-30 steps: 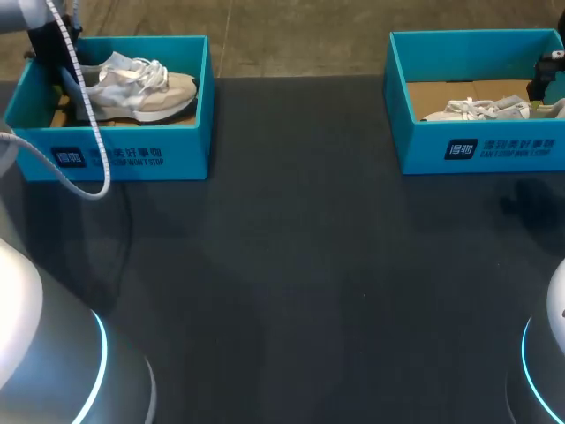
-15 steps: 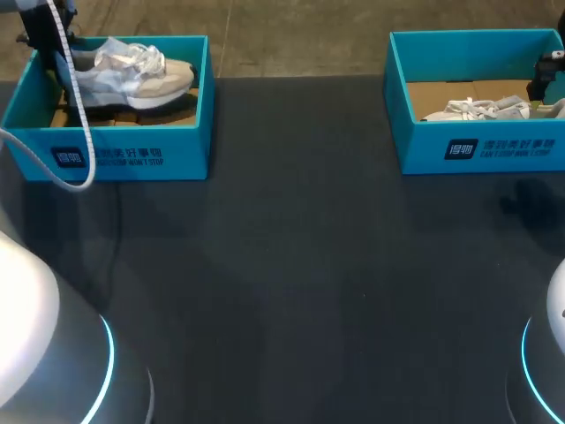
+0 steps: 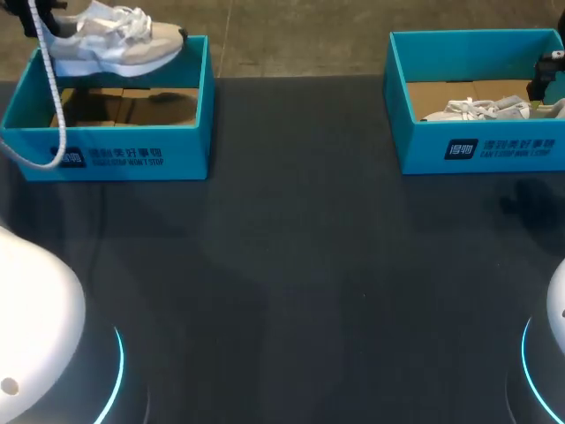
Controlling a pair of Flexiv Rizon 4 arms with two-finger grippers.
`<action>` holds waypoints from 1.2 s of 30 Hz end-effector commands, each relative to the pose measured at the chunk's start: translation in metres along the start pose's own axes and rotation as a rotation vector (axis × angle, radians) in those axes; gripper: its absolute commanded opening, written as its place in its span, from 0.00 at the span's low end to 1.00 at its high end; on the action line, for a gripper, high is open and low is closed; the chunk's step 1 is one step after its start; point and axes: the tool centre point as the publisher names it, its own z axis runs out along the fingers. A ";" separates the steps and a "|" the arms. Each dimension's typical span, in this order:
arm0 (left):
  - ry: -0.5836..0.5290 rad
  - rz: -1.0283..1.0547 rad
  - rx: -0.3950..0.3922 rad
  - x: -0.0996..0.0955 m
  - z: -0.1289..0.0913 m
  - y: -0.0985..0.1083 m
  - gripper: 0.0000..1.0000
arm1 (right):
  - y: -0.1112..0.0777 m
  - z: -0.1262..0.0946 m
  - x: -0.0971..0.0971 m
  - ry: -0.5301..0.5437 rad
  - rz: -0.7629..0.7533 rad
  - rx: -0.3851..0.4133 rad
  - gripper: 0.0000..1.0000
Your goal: Take the shoe out of the shoebox, open the shoe tongue, remove and reinsert the insole, then place the shoe into the shoebox
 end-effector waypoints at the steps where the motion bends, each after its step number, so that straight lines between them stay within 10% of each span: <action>1: -0.005 0.002 0.085 0.003 -0.040 0.025 0.00 | -0.001 0.000 0.000 -0.001 0.000 -0.002 1.00; 12: 0.010 0.020 0.204 0.005 -0.086 0.033 0.00 | -0.001 0.000 0.000 -0.001 0.000 -0.002 1.00; 36: 0.010 0.020 0.204 0.005 -0.086 0.033 0.00 | -0.001 0.000 0.000 -0.001 0.000 -0.002 1.00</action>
